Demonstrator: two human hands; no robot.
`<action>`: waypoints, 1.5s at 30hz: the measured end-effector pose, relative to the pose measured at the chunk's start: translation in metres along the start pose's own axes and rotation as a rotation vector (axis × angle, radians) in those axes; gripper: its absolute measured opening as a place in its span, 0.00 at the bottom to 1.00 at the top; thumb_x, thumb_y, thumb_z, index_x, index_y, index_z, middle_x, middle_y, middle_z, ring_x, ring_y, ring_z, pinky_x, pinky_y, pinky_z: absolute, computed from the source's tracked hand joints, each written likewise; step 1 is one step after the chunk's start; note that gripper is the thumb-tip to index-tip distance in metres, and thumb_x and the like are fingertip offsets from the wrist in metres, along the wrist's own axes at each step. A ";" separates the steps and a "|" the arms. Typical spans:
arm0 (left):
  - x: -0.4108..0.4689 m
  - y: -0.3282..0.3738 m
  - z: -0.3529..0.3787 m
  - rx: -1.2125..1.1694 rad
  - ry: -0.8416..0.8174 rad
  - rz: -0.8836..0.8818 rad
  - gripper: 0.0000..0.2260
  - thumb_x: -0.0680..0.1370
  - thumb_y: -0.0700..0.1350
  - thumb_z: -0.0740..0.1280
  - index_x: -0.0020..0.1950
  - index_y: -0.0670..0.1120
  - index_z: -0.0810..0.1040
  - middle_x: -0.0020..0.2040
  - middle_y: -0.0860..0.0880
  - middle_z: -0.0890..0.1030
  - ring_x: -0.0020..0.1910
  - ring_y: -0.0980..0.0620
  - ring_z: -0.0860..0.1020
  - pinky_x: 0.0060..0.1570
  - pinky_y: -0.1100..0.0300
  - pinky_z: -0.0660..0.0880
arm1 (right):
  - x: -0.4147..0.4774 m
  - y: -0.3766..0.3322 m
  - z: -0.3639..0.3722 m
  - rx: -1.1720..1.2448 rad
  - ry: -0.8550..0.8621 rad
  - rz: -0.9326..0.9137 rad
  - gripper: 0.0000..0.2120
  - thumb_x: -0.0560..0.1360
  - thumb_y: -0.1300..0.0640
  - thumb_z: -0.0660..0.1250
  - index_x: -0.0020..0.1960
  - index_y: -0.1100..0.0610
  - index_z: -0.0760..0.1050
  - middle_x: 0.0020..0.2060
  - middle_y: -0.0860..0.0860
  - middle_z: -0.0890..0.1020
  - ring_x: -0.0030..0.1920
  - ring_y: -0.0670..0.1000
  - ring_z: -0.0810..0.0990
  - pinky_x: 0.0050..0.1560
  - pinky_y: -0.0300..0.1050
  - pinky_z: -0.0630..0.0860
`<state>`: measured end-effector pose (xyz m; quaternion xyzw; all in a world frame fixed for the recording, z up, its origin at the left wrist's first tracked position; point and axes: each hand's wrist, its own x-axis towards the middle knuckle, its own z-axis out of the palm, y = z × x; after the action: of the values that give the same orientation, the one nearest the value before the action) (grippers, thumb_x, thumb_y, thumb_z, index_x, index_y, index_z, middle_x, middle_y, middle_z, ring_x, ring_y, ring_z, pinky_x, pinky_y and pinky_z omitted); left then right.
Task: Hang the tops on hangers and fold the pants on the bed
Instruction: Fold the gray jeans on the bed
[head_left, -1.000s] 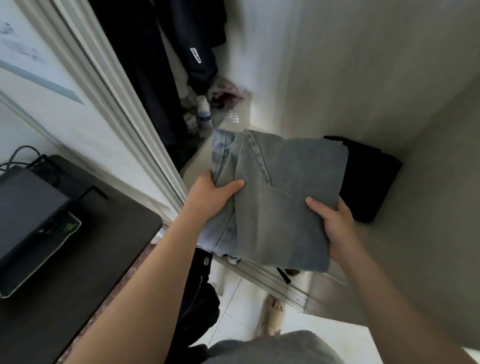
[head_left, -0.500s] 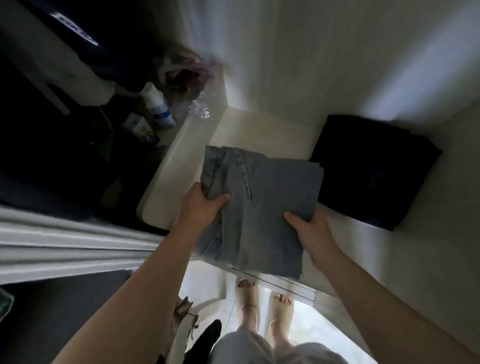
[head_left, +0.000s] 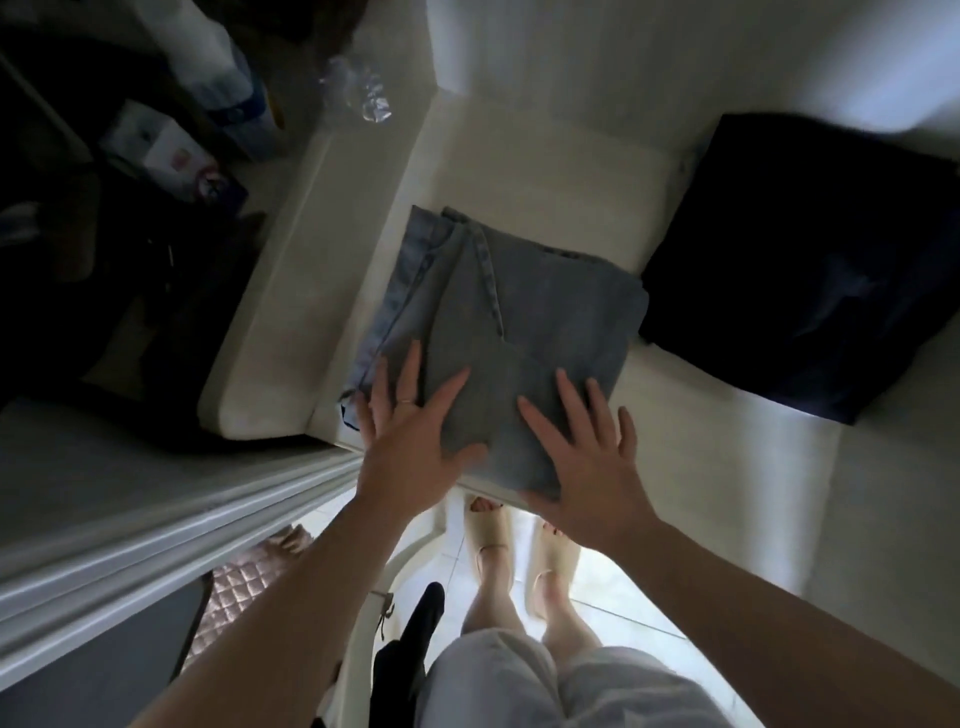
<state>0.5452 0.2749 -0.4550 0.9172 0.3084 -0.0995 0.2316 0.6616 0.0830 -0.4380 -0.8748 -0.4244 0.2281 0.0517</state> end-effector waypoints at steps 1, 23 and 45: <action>-0.006 -0.004 0.003 0.013 -0.029 0.002 0.42 0.67 0.67 0.73 0.76 0.69 0.57 0.82 0.53 0.44 0.80 0.39 0.42 0.74 0.31 0.47 | 0.003 -0.002 0.002 -0.004 -0.023 0.014 0.45 0.66 0.35 0.72 0.79 0.44 0.60 0.81 0.56 0.54 0.79 0.65 0.55 0.69 0.73 0.62; 0.155 0.029 -0.001 0.074 -0.020 0.010 0.40 0.72 0.63 0.72 0.77 0.70 0.52 0.83 0.50 0.48 0.80 0.39 0.42 0.73 0.30 0.41 | 0.166 0.063 -0.039 -0.109 0.022 0.124 0.47 0.72 0.34 0.67 0.80 0.38 0.41 0.81 0.52 0.38 0.81 0.60 0.42 0.77 0.62 0.40; 0.042 0.072 -0.027 -0.066 -0.083 -0.029 0.35 0.79 0.66 0.60 0.81 0.59 0.48 0.83 0.49 0.45 0.81 0.42 0.44 0.77 0.37 0.47 | 0.047 0.040 -0.090 -0.126 -0.050 0.196 0.36 0.80 0.35 0.55 0.80 0.39 0.39 0.82 0.48 0.42 0.81 0.57 0.42 0.77 0.65 0.43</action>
<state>0.6235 0.2593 -0.4194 0.8996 0.3150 -0.1305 0.2729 0.7552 0.1032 -0.3856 -0.9077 -0.3513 0.2266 -0.0367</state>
